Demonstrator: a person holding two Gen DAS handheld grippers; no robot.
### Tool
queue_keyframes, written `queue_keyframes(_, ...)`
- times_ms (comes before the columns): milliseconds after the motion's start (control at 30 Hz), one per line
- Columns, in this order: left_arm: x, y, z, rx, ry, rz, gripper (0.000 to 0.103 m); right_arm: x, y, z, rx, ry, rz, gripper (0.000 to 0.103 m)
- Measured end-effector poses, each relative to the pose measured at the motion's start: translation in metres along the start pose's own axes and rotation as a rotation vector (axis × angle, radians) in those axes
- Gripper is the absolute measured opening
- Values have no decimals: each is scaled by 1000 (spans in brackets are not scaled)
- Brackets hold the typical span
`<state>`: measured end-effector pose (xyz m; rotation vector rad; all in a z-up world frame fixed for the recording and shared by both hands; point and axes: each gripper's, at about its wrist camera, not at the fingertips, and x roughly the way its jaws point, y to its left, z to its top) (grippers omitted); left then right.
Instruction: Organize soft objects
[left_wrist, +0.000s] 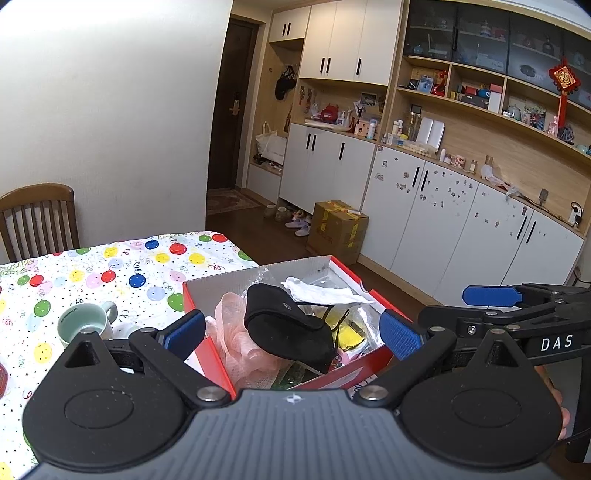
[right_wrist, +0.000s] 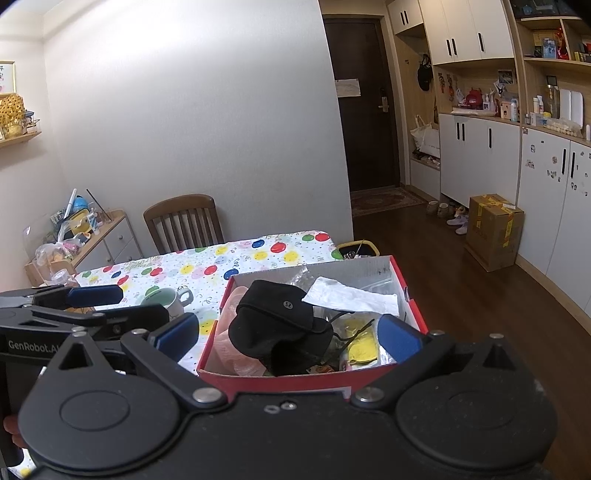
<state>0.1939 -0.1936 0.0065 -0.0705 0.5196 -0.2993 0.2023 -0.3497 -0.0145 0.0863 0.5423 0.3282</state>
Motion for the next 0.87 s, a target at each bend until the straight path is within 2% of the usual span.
queue_keyframes(867, -9, 6, -2, -1, -3, 3, 101, 0, 8, -1, -5, 1, 5, 103)
